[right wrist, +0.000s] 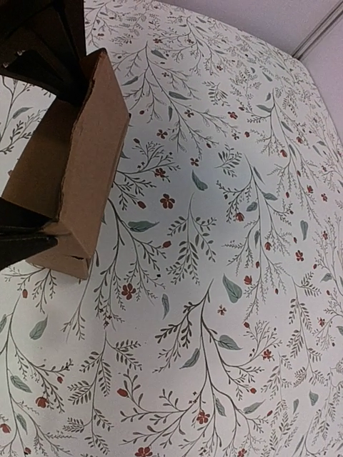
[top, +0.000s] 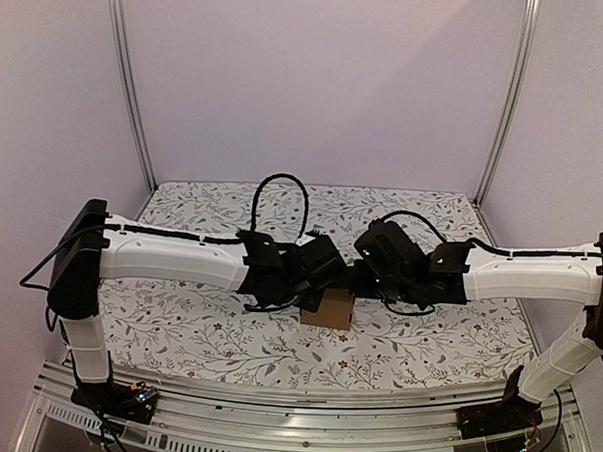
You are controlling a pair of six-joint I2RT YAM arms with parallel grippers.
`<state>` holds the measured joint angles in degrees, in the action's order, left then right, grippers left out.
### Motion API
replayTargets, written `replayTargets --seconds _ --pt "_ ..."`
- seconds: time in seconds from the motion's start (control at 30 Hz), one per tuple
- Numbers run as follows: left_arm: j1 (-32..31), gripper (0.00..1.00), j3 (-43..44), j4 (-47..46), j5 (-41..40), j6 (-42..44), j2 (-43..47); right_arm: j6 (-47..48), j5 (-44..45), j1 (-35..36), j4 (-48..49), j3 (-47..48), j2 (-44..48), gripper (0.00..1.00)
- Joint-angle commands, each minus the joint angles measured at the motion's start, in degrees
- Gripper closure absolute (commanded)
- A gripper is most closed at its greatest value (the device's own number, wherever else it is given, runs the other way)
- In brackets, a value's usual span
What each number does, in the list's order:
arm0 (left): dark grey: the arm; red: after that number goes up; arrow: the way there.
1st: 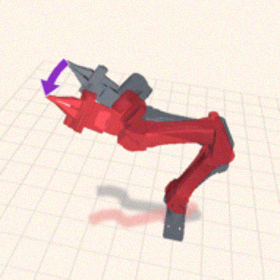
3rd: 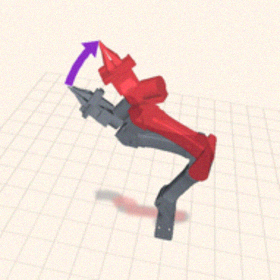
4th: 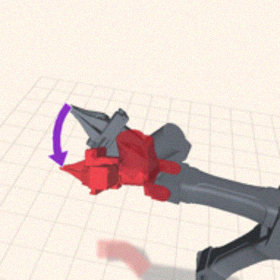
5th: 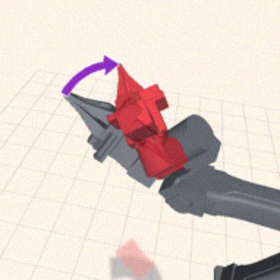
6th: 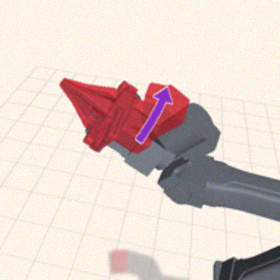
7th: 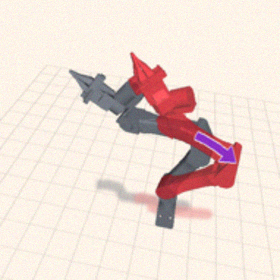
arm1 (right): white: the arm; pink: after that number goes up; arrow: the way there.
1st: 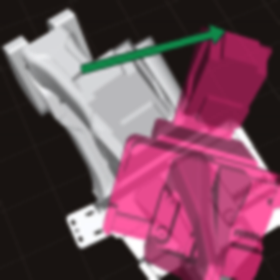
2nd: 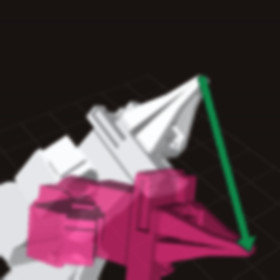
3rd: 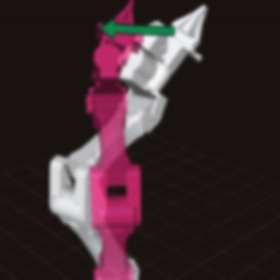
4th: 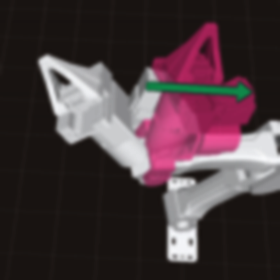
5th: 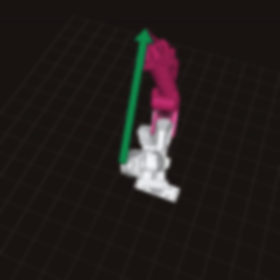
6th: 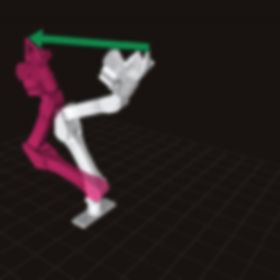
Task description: Fold the paper box
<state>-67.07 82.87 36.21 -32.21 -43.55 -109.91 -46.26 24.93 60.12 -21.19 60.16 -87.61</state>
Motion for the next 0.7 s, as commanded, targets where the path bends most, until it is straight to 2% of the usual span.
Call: replayTargets --seconds 0.0,0.67 --pt "-1.4 1.0 0.2 3.5 0.6 0.9 -3.6 -4.5 -4.3 -1.5 2.3 1.3 -1.7 1.0" --pt "-2.3 1.0 1.9 3.2 -1.8 2.2 -6.4 -7.8 -12.7 -5.9 4.7 0.8 -3.6 1.0"
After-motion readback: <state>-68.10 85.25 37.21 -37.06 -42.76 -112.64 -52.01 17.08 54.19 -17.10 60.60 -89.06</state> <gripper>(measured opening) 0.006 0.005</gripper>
